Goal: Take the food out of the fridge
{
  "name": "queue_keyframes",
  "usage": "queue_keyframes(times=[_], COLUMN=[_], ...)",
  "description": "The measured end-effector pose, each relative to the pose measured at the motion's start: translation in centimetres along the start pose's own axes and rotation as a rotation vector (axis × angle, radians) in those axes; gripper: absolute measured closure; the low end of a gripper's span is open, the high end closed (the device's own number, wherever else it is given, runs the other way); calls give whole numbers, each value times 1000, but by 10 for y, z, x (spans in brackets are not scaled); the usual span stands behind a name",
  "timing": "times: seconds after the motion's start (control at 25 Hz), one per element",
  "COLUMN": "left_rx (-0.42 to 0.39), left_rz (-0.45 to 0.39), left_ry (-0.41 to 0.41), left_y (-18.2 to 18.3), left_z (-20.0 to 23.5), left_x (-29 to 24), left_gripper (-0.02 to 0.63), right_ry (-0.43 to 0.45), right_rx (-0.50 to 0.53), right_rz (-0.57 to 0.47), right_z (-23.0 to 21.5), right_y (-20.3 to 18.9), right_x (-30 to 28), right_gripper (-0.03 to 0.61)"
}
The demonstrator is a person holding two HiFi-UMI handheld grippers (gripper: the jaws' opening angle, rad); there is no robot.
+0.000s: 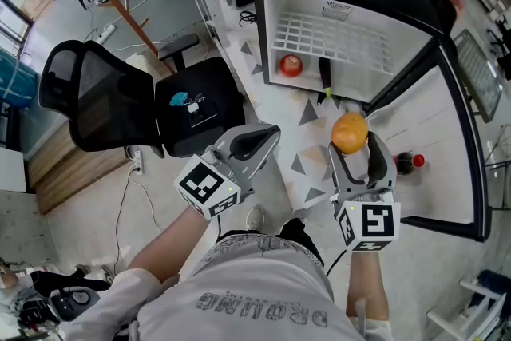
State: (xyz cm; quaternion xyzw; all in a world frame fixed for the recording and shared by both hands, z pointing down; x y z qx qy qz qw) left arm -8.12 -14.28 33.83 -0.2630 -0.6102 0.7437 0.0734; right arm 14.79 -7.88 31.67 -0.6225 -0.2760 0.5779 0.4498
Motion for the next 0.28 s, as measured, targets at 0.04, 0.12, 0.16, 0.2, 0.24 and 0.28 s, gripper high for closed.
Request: queue_keyframes(times=[0.04, 0.12, 0.16, 0.2, 0.24, 0.28], left_rx=[0, -1, -3, -6, -9, -12], left_rz=[0, -1, 0, 1, 3, 5], left_ry=[-1, -2, -3, -4, -5, -6], left_y=[0, 1, 1, 1, 1, 1], left_z=[0, 1, 1, 2, 2, 3], left_x=[-1, -2, -3, -3, -4, -5], left_gripper=[607, 607, 607, 607, 607, 607], right_ry=[0, 0, 0, 0, 0, 1], right_rx=[1, 3, 3, 4, 4, 4], right_rz=[0, 2, 4, 7, 9, 11], right_z=[0, -1, -2, -2, -3, -3], right_y=[0, 0, 0, 0, 0, -1], right_x=[0, -2, -2, -3, -4, -4], right_gripper=[259, 259, 259, 259, 259, 259])
Point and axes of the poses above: the fingertips, and each gripper's own axes: x backward along the fingers, z to its left, y out of its top, the point moved 9 cm from there along x, backward along the fingers, and after that the axes turned 15 degrees about z, right-handed, at the moved point
